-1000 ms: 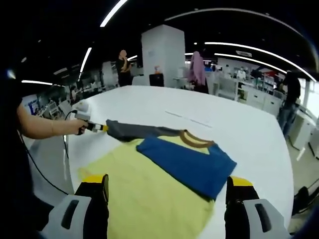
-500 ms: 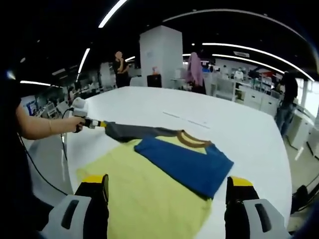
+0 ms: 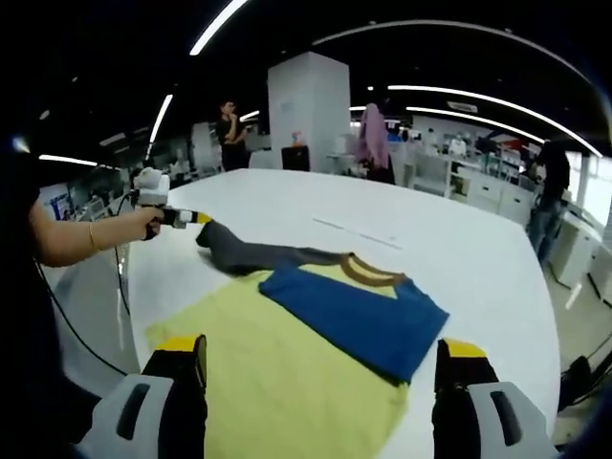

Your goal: Fold the garment on the visible template until the final outline fits inside the template.

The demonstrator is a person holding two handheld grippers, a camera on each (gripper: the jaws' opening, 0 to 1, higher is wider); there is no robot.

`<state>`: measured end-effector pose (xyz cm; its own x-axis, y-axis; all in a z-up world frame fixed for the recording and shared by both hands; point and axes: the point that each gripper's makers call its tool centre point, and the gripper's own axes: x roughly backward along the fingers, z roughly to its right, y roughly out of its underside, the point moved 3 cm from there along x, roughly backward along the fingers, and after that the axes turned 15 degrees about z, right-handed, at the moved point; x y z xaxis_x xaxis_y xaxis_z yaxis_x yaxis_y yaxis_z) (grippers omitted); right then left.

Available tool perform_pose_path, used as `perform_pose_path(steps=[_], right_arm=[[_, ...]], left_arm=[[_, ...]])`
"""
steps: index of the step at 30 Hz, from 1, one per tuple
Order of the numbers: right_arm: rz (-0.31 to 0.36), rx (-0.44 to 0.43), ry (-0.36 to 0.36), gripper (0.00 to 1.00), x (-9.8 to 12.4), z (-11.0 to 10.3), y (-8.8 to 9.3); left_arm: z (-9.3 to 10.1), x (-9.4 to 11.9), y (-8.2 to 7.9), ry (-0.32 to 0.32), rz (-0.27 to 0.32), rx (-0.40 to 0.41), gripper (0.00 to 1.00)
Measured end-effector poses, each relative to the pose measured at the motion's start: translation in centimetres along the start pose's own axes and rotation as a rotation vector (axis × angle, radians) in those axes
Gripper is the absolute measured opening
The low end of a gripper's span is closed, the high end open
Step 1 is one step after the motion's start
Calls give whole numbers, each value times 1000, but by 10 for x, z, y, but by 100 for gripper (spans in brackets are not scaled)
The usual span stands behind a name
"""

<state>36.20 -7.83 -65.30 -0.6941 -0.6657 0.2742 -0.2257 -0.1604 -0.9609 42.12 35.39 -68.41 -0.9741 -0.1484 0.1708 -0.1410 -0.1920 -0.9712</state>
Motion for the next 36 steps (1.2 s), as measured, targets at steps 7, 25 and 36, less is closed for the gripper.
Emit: perform_pose_path(steps=[7,25,36], right_arm=[[6,-21,1,99,5,-1,0],[-7,-36,21,99,17,-1,9],[-16,-46,34,99,22,4,17]], left_arm=[[20,-4,-16,54,35,-16,0],[81,-22,-39,185,84,-3,0],[124,-32,-43,257,94,23,0]])
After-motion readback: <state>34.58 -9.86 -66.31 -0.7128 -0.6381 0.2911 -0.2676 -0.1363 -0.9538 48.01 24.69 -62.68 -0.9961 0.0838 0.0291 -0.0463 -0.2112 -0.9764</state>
